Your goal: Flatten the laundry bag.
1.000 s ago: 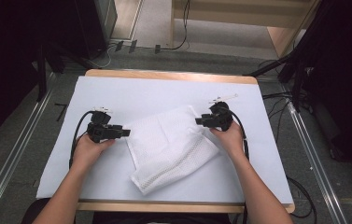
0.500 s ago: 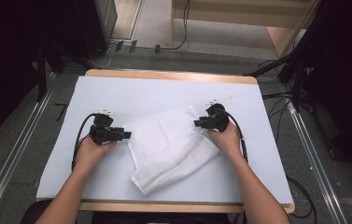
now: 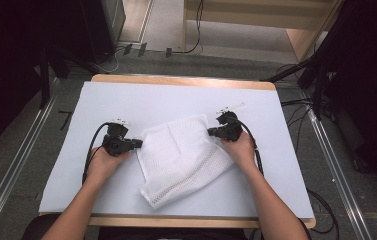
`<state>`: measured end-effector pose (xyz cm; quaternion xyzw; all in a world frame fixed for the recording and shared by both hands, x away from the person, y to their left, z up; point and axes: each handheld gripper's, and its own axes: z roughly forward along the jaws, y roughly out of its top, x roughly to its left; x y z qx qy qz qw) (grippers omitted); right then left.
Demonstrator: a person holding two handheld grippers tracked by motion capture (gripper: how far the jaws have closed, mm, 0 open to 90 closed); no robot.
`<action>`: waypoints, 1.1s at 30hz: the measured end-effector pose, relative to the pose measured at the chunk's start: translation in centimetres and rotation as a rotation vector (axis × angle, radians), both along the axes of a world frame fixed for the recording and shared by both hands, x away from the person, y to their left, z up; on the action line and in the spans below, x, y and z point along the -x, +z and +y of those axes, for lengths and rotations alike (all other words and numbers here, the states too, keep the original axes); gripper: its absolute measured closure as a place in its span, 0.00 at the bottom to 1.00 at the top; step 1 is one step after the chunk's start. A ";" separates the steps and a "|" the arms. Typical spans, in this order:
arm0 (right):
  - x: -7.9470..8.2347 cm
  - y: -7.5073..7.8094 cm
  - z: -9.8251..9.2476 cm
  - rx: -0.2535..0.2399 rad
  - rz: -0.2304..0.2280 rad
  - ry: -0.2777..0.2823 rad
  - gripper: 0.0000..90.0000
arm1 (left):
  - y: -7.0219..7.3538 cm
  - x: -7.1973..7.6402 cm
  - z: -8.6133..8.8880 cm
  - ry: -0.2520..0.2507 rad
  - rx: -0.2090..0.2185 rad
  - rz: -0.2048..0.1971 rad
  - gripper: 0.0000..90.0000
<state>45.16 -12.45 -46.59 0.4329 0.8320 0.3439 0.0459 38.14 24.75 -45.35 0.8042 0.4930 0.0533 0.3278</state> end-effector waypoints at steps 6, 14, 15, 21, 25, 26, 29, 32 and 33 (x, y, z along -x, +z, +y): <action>-0.2 0.6 -0.6 -0.043 0.009 -0.019 1.00 | 0.3 -1.1 0.6 0.013 0.013 0.010 1.00; -0.2 1.3 -0.1 -0.043 -0.005 -0.018 1.00 | 1.4 -3.2 1.0 0.027 0.023 0.005 1.00; -0.3 1.3 -0.1 -0.042 -0.005 -0.021 1.00 | 1.5 -3.6 1.0 0.031 0.027 0.008 1.00; -1.0 1.4 -0.5 -0.028 -0.015 -0.054 1.00 | 1.2 -6.3 1.1 0.049 0.061 0.019 1.00; -1.6 0.8 -0.9 -0.040 -0.001 -0.080 0.99 | 0.7 -7.4 0.8 0.043 0.056 0.016 1.00; -1.6 0.6 -0.9 -0.029 -0.004 -0.084 0.99 | 0.7 -7.6 0.7 0.048 0.066 0.006 1.00; -1.7 0.3 -0.9 -0.007 -0.006 -0.099 0.99 | 0.6 -8.4 0.4 0.051 0.057 -0.002 1.00; -1.6 0.2 -1.0 -0.019 -0.001 -0.120 0.94 | 0.4 -8.7 0.1 0.053 0.054 0.005 0.98; -1.6 0.2 -1.0 -0.028 0.002 -0.122 0.89 | 0.4 -8.6 0.1 0.059 0.067 0.018 0.94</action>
